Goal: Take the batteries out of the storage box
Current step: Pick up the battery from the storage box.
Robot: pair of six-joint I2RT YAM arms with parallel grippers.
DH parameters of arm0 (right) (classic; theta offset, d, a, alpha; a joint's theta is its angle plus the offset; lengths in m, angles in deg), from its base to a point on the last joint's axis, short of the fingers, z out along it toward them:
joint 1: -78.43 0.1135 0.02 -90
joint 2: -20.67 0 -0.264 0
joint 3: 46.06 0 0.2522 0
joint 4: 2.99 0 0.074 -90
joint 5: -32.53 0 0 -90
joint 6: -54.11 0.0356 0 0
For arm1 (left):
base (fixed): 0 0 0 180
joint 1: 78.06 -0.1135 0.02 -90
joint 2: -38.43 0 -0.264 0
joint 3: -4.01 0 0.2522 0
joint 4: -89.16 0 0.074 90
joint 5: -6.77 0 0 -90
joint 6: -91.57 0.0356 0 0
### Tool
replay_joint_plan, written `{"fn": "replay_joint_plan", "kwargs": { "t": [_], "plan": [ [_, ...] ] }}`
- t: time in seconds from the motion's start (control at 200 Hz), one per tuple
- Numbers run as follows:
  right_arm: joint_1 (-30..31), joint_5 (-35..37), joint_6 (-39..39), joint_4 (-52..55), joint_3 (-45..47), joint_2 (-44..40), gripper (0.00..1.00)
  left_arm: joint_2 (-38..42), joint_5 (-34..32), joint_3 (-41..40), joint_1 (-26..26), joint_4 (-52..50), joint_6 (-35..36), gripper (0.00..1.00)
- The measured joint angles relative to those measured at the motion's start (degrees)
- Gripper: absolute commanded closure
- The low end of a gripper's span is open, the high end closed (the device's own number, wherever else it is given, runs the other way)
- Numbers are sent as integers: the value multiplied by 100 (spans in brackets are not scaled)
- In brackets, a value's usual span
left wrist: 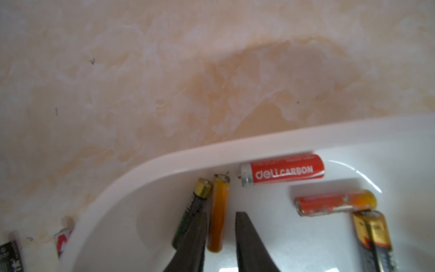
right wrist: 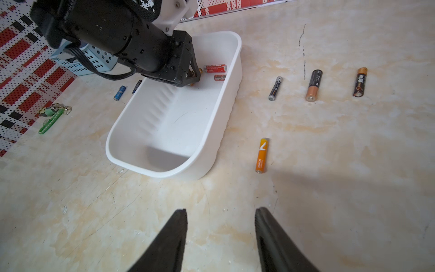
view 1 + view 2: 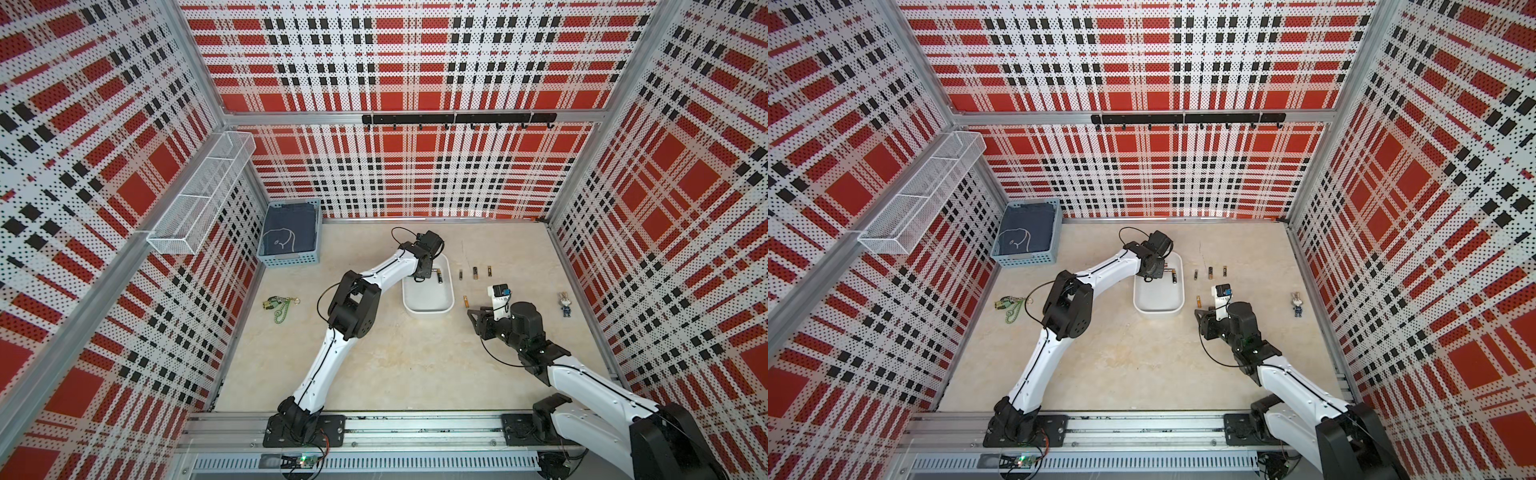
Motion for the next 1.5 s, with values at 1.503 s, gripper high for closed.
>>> {"fn": "replay_joint_plan", "kwargs": {
  "t": [1.503],
  "plan": [
    [61,522,70,103,66,-289,44,3724,313,-3696,-341,1128,-756,100]
  ]
}}
